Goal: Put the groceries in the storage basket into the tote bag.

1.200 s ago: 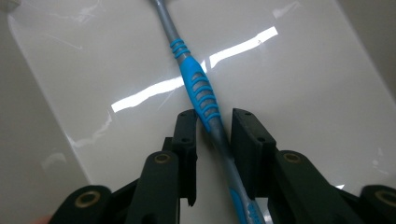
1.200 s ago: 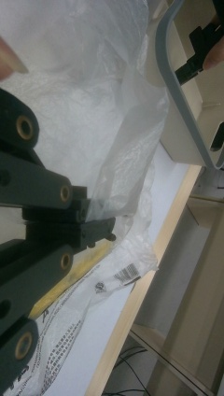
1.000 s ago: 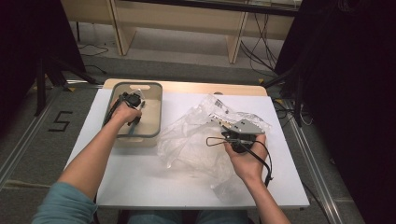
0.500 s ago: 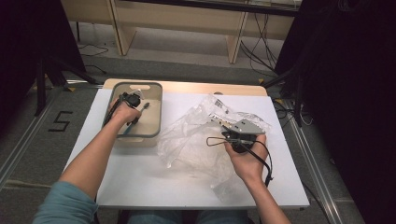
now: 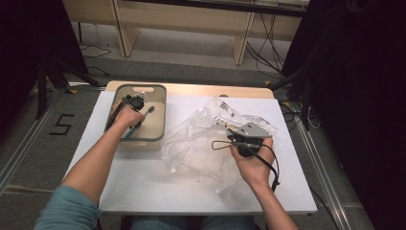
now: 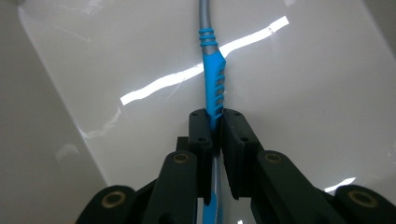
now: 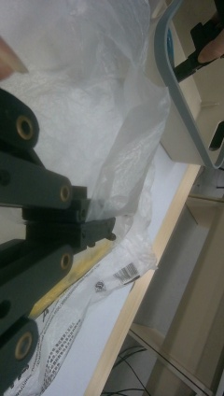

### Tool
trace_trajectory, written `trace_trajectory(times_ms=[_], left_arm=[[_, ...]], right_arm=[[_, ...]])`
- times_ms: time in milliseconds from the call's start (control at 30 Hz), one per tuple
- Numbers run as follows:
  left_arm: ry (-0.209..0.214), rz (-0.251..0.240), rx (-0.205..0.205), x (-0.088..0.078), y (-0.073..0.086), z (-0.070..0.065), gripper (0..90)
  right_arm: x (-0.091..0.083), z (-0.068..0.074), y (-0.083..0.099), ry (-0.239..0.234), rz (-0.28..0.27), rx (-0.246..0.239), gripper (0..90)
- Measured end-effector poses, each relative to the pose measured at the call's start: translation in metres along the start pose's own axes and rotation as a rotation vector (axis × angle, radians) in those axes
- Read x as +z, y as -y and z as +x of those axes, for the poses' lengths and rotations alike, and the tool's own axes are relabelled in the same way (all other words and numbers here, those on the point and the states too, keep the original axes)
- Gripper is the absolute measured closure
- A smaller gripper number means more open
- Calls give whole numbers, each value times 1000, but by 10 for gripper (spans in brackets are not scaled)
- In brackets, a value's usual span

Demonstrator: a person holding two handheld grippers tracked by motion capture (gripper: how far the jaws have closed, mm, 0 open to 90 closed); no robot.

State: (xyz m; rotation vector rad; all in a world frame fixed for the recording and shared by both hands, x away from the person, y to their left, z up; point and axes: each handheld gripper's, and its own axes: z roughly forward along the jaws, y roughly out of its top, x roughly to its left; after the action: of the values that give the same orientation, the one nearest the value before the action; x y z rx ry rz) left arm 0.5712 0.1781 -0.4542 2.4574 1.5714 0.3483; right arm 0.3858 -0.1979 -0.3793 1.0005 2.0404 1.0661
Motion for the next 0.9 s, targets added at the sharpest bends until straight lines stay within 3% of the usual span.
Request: trace_trajectory(times_ms=[400,567,900], left_arm=[[-1,-1,5,0,0,0,825],[-14,7,31,0,0,-2,826],[-17,-4,12,0,0,-1,826]], right_arm=[[0,1,0,1,0,1,900],[0,1,0,1,-1,-1,900],[1,0,0,1,-2,-1,900]])
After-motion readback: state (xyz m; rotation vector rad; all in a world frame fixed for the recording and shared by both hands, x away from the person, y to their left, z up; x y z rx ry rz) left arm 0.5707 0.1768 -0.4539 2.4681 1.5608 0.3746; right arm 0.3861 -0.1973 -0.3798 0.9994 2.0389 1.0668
